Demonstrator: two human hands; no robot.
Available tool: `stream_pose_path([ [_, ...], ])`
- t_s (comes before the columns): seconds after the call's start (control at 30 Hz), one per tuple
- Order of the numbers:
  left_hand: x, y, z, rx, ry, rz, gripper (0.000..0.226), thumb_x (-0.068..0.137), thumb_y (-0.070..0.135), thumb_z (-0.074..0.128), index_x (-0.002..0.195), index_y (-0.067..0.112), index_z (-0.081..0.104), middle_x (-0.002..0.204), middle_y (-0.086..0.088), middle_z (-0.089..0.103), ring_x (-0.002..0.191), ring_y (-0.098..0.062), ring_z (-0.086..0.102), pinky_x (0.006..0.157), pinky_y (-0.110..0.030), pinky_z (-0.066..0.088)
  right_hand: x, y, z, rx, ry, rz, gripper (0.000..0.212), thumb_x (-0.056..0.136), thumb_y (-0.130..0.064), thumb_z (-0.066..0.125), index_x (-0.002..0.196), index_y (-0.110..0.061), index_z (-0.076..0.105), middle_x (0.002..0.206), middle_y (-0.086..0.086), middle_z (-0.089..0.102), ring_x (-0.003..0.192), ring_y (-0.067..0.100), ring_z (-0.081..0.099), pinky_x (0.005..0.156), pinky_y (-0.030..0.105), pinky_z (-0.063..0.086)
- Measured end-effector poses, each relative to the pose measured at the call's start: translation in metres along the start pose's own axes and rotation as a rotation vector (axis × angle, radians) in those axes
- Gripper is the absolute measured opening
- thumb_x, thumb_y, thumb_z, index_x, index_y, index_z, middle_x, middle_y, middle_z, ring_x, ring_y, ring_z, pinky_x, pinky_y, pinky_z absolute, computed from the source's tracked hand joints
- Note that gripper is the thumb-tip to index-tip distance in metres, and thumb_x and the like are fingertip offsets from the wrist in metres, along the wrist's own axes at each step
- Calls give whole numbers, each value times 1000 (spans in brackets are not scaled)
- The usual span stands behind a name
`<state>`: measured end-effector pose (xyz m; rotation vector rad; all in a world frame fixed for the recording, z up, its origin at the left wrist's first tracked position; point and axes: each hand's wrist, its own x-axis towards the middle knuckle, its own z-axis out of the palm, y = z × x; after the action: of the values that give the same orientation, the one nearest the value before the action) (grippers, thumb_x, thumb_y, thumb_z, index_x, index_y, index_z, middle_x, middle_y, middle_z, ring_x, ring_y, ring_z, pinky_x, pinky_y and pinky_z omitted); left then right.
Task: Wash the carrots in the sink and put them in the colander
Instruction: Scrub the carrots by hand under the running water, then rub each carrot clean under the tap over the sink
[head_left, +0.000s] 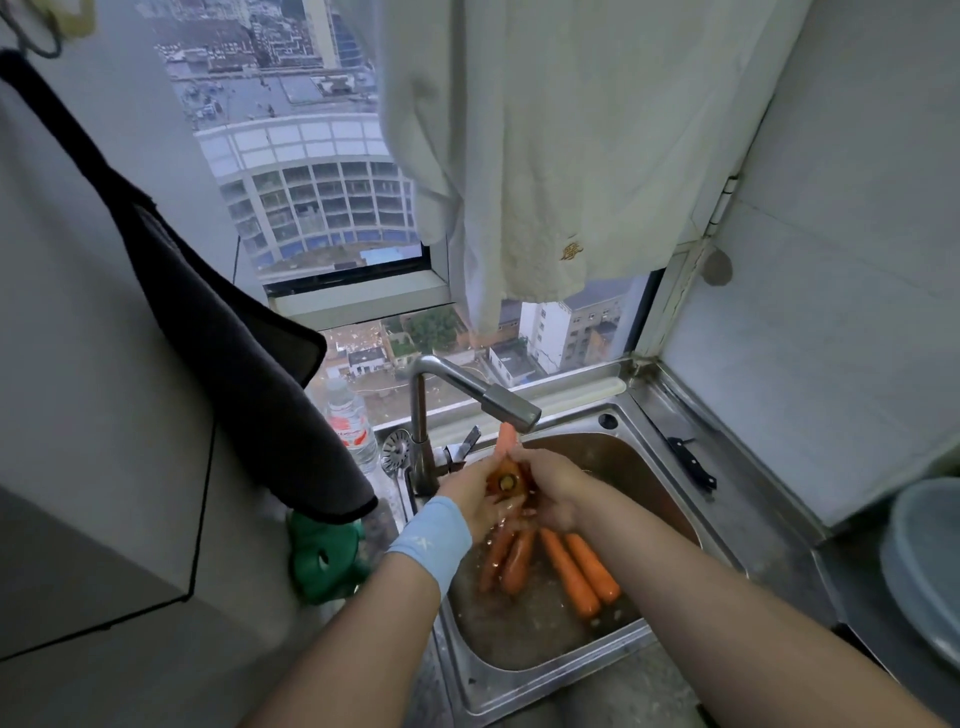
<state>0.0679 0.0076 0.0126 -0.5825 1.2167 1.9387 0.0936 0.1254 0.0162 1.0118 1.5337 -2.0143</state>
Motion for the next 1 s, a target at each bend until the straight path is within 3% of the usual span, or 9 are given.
stream_pose_path([
  [0.07, 0, 1, 3, 13, -4, 21, 27, 92, 22, 72, 111, 4, 64, 111, -22, 67, 92, -33, 69, 65, -37, 64, -4, -3, -2, 2, -2, 11, 37, 100, -48, 55, 110, -14, 67, 104, 14, 69, 82, 29, 63, 69, 40, 52],
  [0.2, 5, 3, 5, 146, 26, 26, 38, 87, 30, 77, 112, 7, 62, 108, -23, 73, 95, -37, 72, 83, -47, 61, -11, -5, -7, -27, -26, 6, 40, 100, -53, 52, 112, -18, 66, 104, 9, 71, 87, 28, 66, 83, 50, 51],
  [0.33, 10, 3, -4, 335, 133, -15, 55, 83, 45, 78, 126, 15, 59, 112, -17, 71, 82, -27, 68, 57, -31, 56, -18, -1, -8, -148, -90, 75, 44, 103, -55, 44, 105, -18, 67, 87, 7, 76, 80, 27, 70, 96, 53, 46],
  [0.43, 12, -14, -14, 530, 154, -123, 49, 91, 45, 67, 123, 8, 60, 121, -14, 65, 111, -30, 63, 80, -34, 51, -24, 11, -18, -242, -74, 94, 28, 107, -37, 47, 111, -13, 62, 93, 9, 76, 81, 26, 74, 88, 50, 55],
  [0.5, 14, -35, -14, 695, 145, -175, 39, 96, 39, 62, 117, 6, 61, 117, -14, 67, 110, -31, 63, 93, -38, 51, -22, 24, -29, -336, -2, 107, 22, 106, -26, 51, 114, -8, 61, 100, 14, 71, 87, 29, 73, 90, 51, 60],
  [0.6, 21, -69, -2, 921, 99, -221, 35, 94, 33, 65, 118, 9, 62, 110, -12, 71, 91, -26, 67, 80, -39, 55, -11, 44, -52, -516, 81, 119, 25, 105, -22, 54, 121, -3, 57, 102, 15, 65, 86, 29, 70, 81, 50, 63],
  [0.7, 38, -99, 20, 964, 22, -137, 43, 93, 25, 64, 131, 6, 57, 124, -17, 68, 102, -31, 70, 90, -43, 58, 3, 56, -85, -621, 160, 128, 38, 103, -29, 58, 132, -6, 49, 96, 14, 65, 72, 28, 70, 64, 46, 63],
  [0.87, 74, -127, 65, 1111, 71, -100, 52, 89, 33, 54, 134, 9, 61, 136, -9, 62, 125, -27, 57, 109, -32, 42, 35, 64, -155, -940, 260, 77, 42, 104, -24, 59, 139, -2, 55, 132, 17, 63, 119, 31, 63, 94, 35, 51],
  [1.0, 110, -145, 89, 1229, 174, -60, 36, 101, 27, 46, 128, 15, 67, 134, -3, 64, 122, -26, 59, 99, -28, 44, 64, 67, -204, -1124, 280, 73, 41, 102, -30, 58, 135, -7, 53, 135, 14, 63, 124, 31, 61, 98, 33, 47],
])
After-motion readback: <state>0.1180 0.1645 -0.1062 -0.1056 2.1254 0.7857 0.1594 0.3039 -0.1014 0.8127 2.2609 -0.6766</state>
